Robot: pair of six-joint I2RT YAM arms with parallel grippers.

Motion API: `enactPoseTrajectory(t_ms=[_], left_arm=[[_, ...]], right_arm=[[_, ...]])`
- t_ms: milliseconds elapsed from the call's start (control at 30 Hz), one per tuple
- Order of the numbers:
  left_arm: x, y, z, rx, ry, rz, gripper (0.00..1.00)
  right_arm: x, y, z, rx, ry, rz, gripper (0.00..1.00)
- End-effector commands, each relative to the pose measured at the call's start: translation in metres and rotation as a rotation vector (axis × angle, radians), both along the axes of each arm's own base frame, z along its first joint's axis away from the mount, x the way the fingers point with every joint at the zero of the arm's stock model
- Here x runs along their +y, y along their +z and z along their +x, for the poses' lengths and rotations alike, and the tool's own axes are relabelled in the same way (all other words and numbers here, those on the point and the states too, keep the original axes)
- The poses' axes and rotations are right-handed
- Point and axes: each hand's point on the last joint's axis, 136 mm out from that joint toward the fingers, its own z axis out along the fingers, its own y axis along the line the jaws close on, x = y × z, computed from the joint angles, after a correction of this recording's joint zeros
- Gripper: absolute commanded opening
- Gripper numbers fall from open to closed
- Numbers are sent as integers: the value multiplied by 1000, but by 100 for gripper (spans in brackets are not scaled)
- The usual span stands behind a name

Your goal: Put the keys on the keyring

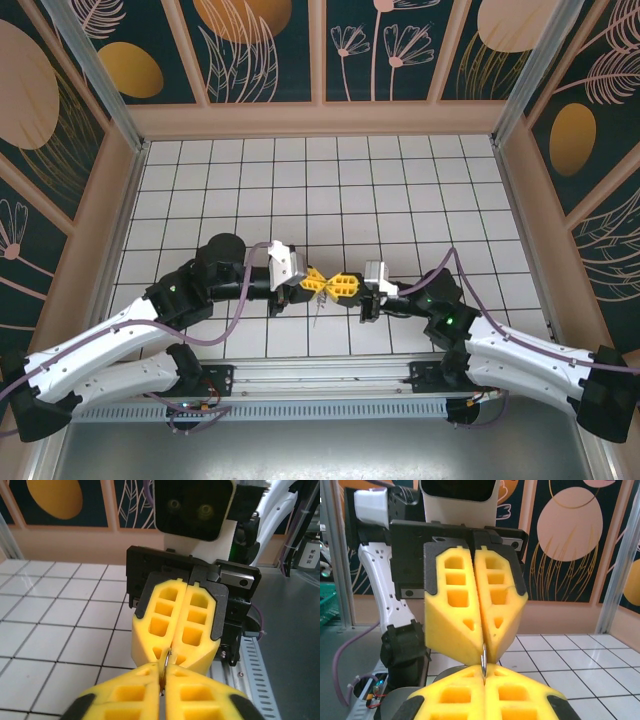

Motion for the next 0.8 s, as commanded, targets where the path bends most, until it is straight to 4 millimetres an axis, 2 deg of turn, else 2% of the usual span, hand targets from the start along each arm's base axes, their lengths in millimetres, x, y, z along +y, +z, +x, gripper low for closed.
enactPoseTrajectory(t_ms=[0,133,200,333,567,767], left_arm=[[-7,4,-8,0,-55,-41,1],[-6,6,-6,-18,-40,-40,0],[-4,7,-3,-34,-21,-32,0],[1,2,5,-64,26,33,0],[4,-13,14,-75,58,143,0],[4,-21,17,-81,58,203,0]], right_arm=[[-4,29,-11,-44,51,104,0],[0,23,-6,-30,33,44,0],[3,18,2,-18,-4,-7,11],[9,2,14,-16,-73,-148,18],[15,-22,27,-23,-167,-325,16],[16,-27,27,-30,-189,-348,8]])
